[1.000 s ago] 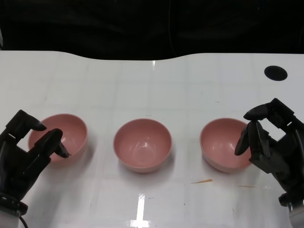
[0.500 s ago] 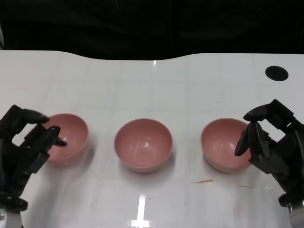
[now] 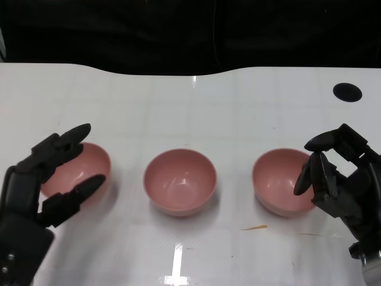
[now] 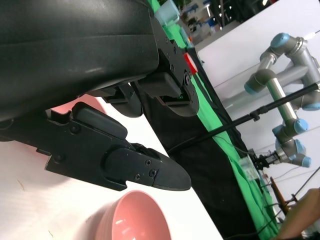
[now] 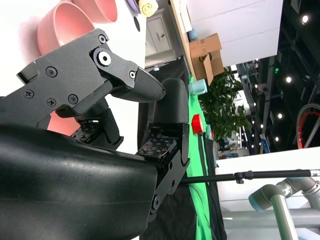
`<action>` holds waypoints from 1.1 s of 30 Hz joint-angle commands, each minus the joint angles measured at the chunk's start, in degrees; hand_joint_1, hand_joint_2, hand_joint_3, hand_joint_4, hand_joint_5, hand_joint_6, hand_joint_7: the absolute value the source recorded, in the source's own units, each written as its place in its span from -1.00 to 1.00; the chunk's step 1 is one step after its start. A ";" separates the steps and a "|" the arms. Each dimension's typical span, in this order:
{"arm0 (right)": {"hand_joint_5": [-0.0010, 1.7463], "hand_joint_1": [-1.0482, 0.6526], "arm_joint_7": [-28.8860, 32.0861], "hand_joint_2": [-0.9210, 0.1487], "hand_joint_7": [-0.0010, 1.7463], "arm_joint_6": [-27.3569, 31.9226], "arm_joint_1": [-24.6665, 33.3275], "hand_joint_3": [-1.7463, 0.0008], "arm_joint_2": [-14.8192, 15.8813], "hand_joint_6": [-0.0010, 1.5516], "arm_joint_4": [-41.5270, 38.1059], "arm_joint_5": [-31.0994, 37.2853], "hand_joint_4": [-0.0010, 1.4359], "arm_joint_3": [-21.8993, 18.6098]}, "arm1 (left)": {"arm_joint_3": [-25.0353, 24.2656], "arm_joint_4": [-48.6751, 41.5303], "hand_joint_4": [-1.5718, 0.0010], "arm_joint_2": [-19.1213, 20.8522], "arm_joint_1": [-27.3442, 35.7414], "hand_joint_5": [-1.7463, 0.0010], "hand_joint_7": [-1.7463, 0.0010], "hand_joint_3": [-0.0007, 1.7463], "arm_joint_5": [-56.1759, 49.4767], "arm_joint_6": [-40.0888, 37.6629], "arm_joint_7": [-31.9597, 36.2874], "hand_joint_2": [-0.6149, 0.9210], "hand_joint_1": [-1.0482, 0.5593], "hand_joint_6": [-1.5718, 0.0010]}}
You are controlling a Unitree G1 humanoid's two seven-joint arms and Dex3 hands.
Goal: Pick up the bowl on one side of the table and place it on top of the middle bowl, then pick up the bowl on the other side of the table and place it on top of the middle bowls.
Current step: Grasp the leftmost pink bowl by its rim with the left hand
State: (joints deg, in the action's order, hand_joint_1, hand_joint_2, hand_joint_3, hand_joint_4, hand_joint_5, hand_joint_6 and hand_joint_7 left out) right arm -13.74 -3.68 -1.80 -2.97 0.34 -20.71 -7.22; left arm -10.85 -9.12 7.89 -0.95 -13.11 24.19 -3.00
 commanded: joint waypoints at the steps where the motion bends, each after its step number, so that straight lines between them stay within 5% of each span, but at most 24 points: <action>1: 0.96 0.11 -0.10 -0.37 0.68 -0.30 0.00 -0.19 0.69 -0.01 0.39 -0.23 0.20 -0.55 | 1.27 2.41 0.64 2.08 1.31 0.59 1.00 -0.90 -2.94 -1.99 1.94 1.00 -0.67 0.30; 6: 0.96 0.11 -0.25 -0.36 0.67 -0.79 -0.03 -0.17 0.54 -0.01 0.09 -0.17 0.19 -0.57 | 3.67 3.37 0.62 5.42 1.76 0.60 1.00 -0.90 -8.79 -3.84 3.69 1.00 -0.74 0.30; 7: 0.96 0.11 -0.13 -0.36 0.67 -0.60 -0.04 -0.17 0.51 -0.01 0.22 -0.11 0.19 -0.51 | 6.12 4.64 0.61 8.06 1.99 0.60 1.00 -0.90 -17.32 -5.82 5.48 1.00 -0.75 0.30; 9: 0.97 0.11 0.41 -0.37 0.67 0.06 -0.02 -0.17 0.39 0.00 0.64 -0.06 0.20 -0.44 | 9.58 6.13 0.36 11.18 2.23 0.74 0.99 -0.98 -28.46 -8.81 8.22 0.88 -0.72 0.17; 13: 0.96 0.11 0.16 -0.38 0.66 0.08 -0.02 -0.18 0.41 0.00 0.65 -0.38 0.20 -0.42 | 13.03 5.65 0.22 13.09 1.93 0.85 0.98 -1.00 -35.69 -11.19 12.27 0.84 -0.72 0.10; 33: 0.98 0.11 -0.59 -0.35 0.70 -0.76 0.03 -0.21 0.46 -0.04 0.28 -0.31 0.18 -0.44 | 20.47 7.31 0.12 16.99 1.51 0.96 1.00 -0.99 -42.15 -22.29 12.78 0.87 -0.72 0.08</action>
State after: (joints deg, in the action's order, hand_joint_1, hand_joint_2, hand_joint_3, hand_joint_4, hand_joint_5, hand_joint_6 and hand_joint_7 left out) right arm -14.12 -3.69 -1.79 -3.00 0.53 -20.71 -7.19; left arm 9.35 -2.43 23.67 0.74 -55.31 2.60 10.72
